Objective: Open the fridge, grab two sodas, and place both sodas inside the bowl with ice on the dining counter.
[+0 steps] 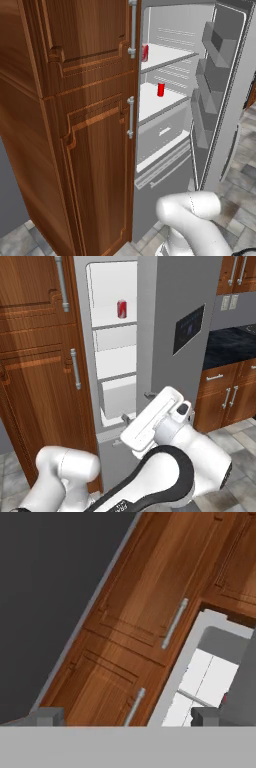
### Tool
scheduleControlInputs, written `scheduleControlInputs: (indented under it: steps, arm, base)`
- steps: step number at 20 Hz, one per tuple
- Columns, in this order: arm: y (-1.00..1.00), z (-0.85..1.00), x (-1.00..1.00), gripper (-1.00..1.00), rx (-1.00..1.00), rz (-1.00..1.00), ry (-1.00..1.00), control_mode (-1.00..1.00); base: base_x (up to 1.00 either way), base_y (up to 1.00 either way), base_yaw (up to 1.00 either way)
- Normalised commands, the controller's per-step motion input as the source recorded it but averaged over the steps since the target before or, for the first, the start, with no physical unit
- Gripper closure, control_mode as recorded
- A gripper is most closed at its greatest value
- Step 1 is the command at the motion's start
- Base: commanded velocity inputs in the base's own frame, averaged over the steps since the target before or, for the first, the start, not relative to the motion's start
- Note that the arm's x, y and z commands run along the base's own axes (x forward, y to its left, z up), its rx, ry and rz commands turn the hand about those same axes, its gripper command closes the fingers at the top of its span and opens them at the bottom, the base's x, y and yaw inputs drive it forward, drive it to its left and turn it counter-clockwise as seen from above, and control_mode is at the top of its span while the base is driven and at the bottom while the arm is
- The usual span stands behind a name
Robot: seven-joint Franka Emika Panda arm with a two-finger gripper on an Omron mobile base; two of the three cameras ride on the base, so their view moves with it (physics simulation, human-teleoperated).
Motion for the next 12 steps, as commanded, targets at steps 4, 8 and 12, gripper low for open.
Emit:
scheduleControlInputs:
  steps: [4,8,12]
  arm:
    - [0.67,0.72,-0.23,-1.0,-0.2,-0.12,0.0,-1.0]
    - [0.74,0.47,-0.02,-1.0,-0.23,-0.18,0.01,-1.0]
    - [0.81,0.13,0.0,-1.0,-0.26,-0.25,0.05,-1.0]
  base:
    - [0.0,0.0,0.0]
    - [0.0,0.0,0.0]
    - [0.0,0.0,0.0]
